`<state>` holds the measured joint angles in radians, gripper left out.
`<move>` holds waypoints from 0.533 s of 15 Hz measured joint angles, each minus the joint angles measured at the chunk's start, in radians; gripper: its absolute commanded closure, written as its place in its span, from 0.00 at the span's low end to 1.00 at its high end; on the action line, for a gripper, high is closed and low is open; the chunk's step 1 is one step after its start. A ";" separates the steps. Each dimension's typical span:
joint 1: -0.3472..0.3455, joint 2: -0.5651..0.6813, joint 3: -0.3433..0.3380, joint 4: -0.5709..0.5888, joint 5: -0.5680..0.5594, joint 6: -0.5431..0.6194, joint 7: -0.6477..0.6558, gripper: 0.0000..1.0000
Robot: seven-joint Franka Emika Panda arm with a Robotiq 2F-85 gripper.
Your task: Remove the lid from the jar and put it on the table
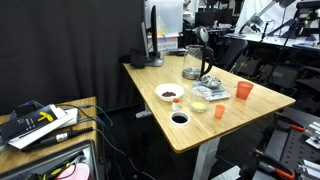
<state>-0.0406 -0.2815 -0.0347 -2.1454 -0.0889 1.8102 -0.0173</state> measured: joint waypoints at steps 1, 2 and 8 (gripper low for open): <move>0.000 0.000 0.000 0.000 0.000 0.000 0.000 0.00; 0.000 0.002 0.000 -0.001 0.000 0.002 0.004 0.00; 0.036 0.069 0.017 -0.112 0.079 0.078 0.022 0.00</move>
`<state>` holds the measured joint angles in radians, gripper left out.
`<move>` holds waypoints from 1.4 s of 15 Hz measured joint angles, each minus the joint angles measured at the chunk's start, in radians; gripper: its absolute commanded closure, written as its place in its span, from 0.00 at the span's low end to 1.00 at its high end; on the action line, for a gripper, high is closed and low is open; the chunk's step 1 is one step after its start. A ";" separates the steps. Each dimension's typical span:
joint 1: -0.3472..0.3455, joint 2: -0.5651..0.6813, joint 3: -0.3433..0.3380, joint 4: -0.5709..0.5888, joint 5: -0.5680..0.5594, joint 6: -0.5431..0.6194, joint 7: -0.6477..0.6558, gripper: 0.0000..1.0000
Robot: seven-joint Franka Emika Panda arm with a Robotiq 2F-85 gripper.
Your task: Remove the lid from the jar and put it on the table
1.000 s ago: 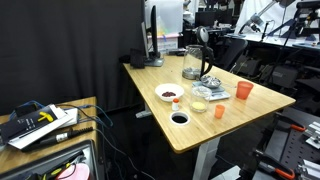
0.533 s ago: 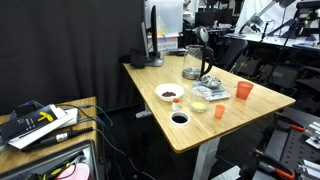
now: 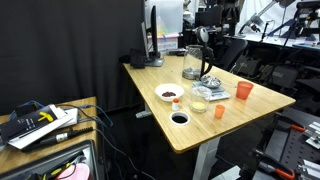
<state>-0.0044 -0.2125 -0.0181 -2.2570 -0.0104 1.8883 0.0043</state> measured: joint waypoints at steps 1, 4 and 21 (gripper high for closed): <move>0.006 0.016 0.004 -0.013 0.008 0.008 0.000 0.00; 0.017 0.052 0.015 -0.036 0.010 0.001 -0.005 0.00; 0.034 0.257 0.045 -0.071 0.027 0.192 0.205 0.00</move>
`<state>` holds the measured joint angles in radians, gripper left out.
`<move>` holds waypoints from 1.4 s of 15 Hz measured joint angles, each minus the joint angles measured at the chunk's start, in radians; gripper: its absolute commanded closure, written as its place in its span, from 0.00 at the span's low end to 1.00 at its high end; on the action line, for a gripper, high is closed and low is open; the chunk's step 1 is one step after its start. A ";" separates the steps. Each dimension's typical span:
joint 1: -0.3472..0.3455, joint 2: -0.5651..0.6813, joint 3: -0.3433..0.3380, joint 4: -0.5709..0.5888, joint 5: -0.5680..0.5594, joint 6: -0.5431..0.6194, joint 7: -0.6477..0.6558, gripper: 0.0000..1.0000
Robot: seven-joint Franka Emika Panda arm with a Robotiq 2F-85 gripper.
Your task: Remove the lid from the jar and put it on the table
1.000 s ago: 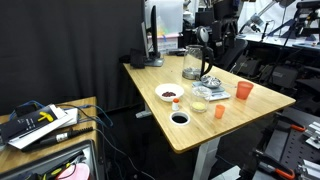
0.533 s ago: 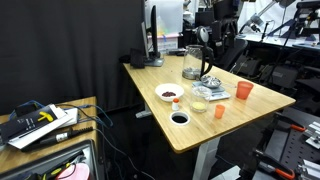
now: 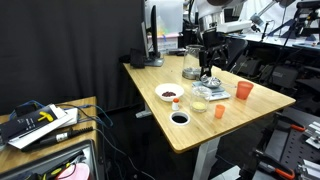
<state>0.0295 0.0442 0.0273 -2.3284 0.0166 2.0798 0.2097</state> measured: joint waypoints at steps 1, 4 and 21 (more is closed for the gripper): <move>0.003 0.028 0.001 0.003 0.005 0.013 0.024 0.00; 0.006 0.061 0.001 0.021 0.009 0.019 0.049 0.00; 0.008 0.196 -0.001 0.021 0.045 0.346 0.186 0.00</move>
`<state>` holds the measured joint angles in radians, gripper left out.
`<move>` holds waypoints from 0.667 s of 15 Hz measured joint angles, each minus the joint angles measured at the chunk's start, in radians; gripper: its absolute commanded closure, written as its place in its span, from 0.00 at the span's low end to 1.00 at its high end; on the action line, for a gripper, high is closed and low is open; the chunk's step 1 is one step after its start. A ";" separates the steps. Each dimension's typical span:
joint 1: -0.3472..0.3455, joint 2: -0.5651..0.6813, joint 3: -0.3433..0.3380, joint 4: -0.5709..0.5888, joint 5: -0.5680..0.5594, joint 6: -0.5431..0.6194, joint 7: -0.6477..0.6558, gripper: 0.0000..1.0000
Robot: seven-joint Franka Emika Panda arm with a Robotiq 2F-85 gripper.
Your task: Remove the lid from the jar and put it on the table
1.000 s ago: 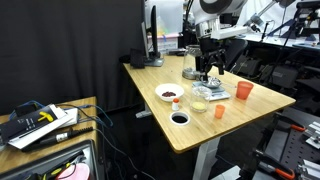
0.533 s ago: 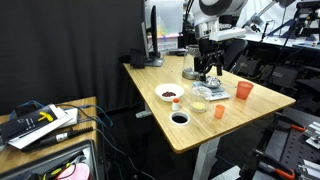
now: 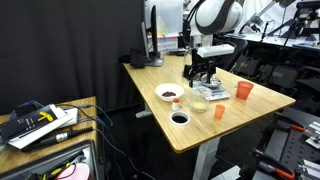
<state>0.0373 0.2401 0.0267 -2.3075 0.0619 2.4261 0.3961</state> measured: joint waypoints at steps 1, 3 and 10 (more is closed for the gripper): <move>0.000 0.006 -0.002 0.000 0.001 0.011 0.012 0.00; 0.000 0.008 -0.005 -0.001 0.002 0.018 0.030 0.00; 0.002 0.008 -0.009 -0.005 0.010 0.020 0.054 0.00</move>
<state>0.0395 0.2485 0.0182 -2.3128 0.0719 2.4463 0.4496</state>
